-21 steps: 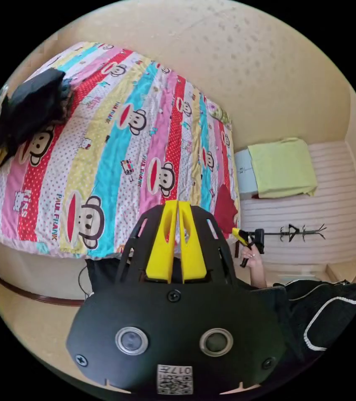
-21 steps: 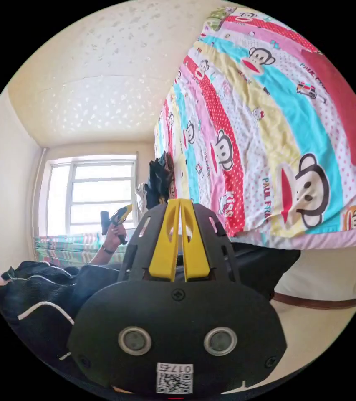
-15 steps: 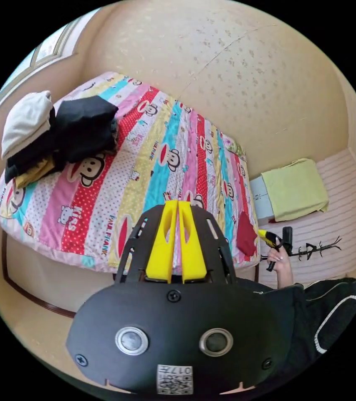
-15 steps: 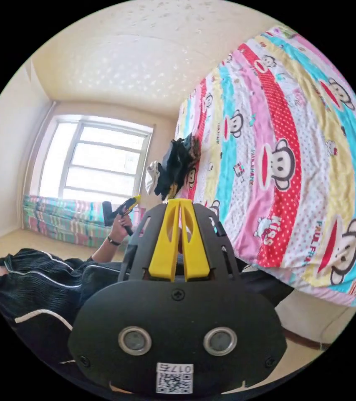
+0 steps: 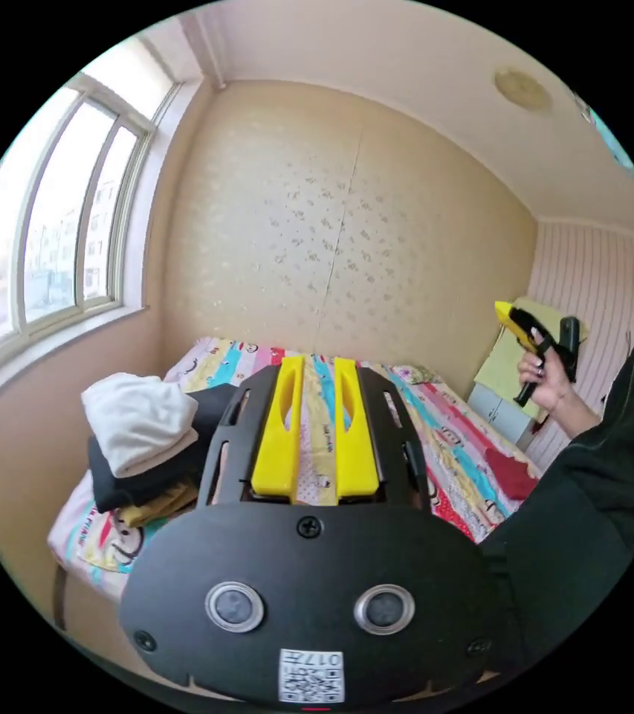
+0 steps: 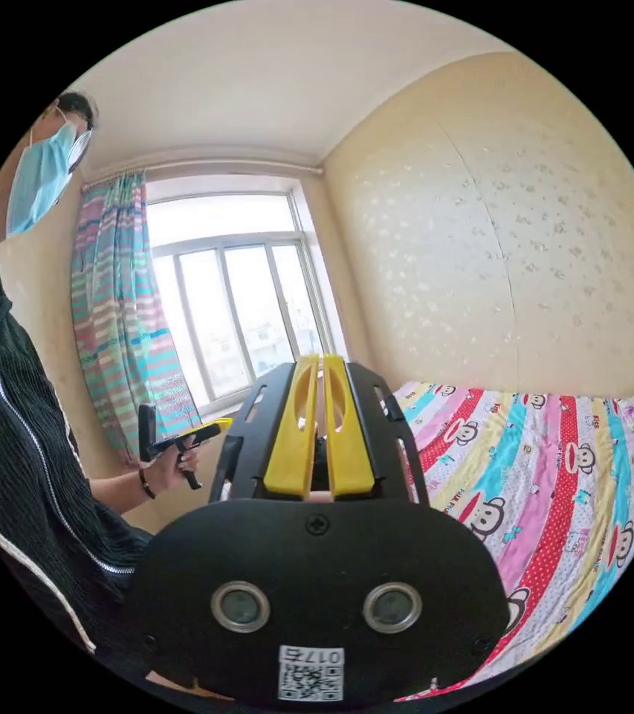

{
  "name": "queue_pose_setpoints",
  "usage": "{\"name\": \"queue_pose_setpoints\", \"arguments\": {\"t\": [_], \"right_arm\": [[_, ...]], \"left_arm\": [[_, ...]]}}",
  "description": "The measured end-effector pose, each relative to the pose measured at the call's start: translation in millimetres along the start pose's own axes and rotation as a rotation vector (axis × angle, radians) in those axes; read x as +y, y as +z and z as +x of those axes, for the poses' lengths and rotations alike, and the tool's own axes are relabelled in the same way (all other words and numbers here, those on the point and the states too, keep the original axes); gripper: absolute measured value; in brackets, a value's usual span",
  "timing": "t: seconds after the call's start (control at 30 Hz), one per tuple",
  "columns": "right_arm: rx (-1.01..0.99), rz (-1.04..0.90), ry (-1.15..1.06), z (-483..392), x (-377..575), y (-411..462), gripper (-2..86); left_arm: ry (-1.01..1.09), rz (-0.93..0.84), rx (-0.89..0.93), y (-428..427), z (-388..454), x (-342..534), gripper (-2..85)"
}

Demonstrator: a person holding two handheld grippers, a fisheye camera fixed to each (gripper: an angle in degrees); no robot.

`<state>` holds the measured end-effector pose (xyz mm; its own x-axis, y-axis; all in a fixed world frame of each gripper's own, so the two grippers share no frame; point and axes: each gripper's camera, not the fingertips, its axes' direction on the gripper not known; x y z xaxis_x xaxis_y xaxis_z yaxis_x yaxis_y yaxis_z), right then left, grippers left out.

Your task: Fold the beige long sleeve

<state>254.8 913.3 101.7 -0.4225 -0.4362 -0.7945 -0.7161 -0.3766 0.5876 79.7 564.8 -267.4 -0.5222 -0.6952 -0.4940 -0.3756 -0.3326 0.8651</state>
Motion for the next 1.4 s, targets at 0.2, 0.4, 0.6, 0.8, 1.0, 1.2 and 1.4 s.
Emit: {"name": "queue_pose_setpoints", "arguments": {"t": [0.2, 0.4, 0.6, 0.8, 1.0, 1.2, 1.4], "right_arm": [[0.007, -0.228, -0.014, -19.3, 2.5, 16.6, 8.7], [0.3, -0.011, -0.178, -44.1, -39.1, -52.1, 14.2], [0.156, 0.129, -0.068, -30.2, -54.9, -74.8, 19.6], [0.103, 0.057, 0.001, -25.0, -64.8, -51.5, 20.2], [0.003, 0.026, 0.054, -19.5, -59.1, -39.0, 21.4], [-0.131, 0.048, 0.098, -9.8, -58.2, -31.7, 22.6], [-0.096, 0.018, 0.045, -25.4, -58.8, -26.7, 25.7]], "left_arm": [[-0.317, 0.06, 0.265, 32.1, -105.6, 27.2, 12.5], [-0.026, -0.165, -0.409, 67.7, -139.1, 0.6, 19.0], [-0.126, -0.404, -0.45, 159.9, -211.4, 30.0, 15.1], [-0.418, -0.357, -0.467, 150.0, -248.3, 18.2, 4.1], [-0.378, -0.022, -0.249, 50.8, -227.6, -55.4, 3.3], [-0.191, 0.321, 0.171, -48.8, -162.6, -140.9, 3.4], [0.092, 0.513, 0.758, -91.6, -58.6, -192.3, 2.7]]}}
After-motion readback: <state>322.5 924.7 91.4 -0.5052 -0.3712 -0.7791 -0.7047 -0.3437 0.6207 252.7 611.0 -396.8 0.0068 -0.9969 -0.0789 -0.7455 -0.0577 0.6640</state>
